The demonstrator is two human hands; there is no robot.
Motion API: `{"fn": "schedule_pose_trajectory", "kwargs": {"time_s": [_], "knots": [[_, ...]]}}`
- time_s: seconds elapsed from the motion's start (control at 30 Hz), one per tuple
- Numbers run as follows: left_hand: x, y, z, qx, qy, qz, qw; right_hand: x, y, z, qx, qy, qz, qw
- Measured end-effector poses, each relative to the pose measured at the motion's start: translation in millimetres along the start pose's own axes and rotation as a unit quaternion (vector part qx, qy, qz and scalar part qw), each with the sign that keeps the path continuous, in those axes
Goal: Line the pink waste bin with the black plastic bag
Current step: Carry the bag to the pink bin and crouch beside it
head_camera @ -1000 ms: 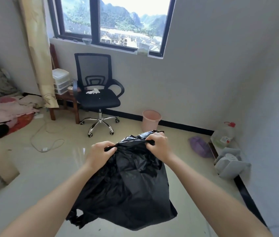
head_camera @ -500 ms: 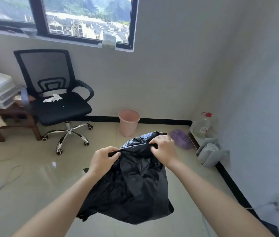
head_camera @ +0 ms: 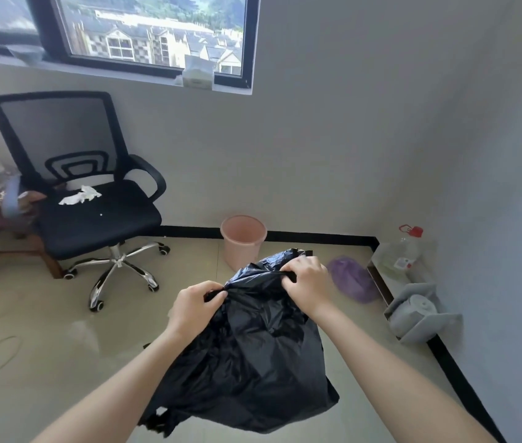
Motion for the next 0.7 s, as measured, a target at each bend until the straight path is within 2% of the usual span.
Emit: {"fn": "schedule_pose_trajectory", "kwargs": {"time_s": [0.4, 0.5, 0.7], "knots": [[162.7, -37.3, 57.9, -0.018, -0.034, -0.007, 0.999, 141.8, 36.7, 40.8, 0.024, -0.009, 0.051, 0.998], [211.0, -41.6, 68.9, -0.031, -0.043, -0.006, 0.999, 184.7, 41.0, 42.8, 0.013, 0.012, 0.055, 0.998], [280.2, -55.0, 89.6, -0.005, -0.057, 0.006, 0.998, 246.4, 55.5, 65.4, 0.017, 0.006, 0.083, 0.996]]}}
Point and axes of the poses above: each hand's wrist, its own x-axis towards the middle knuckle, its own z-axis out of the palm, y = z × x, the point moved 6 cm from there along x, towards the middle knuckle, and after that the axes turned 10 degrees about z, right-handed, at the moved point
